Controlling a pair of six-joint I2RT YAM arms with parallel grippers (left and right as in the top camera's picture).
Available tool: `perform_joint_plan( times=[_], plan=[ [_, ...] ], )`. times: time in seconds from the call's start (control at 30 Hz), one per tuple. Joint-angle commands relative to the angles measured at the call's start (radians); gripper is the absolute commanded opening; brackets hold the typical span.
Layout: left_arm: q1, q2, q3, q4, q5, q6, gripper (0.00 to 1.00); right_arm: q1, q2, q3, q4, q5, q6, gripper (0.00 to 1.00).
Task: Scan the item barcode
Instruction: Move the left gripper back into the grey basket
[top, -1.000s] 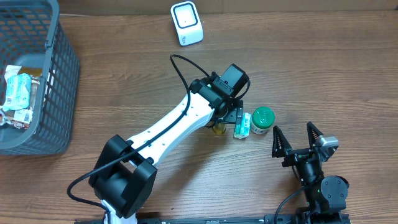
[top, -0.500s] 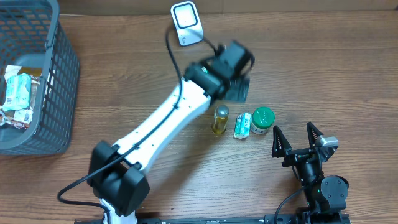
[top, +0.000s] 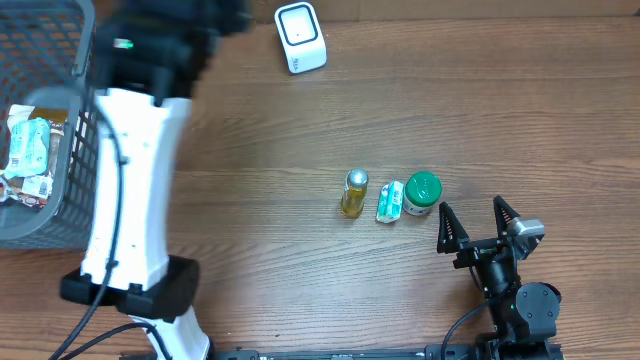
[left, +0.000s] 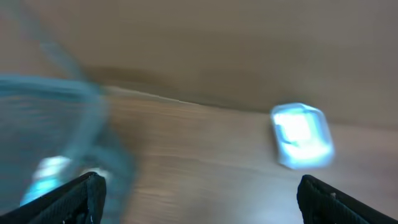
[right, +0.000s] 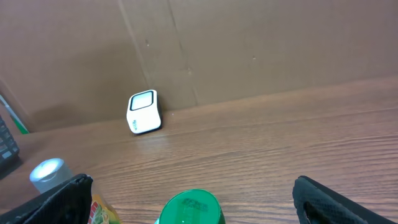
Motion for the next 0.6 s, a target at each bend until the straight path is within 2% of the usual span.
perform_joint_plan(
  times=[0.0, 0.27, 0.57],
  plan=[
    [0.131, -0.013, 0.020, -0.020, -0.082, 0.053, 1.00, -0.005, -0.008, -0.010, 0.004, 0.006, 0.000, 1.00],
    [0.407, -0.009, 0.001, -0.029, 0.127, 0.041, 1.00, -0.005, -0.008, -0.010, 0.004, 0.006, 0.000, 1.00],
    [0.620, -0.005, -0.032, -0.029, 0.217, 0.037, 1.00, -0.005, -0.008, -0.010, 0.004, 0.006, 0.000, 1.00]
  ],
)
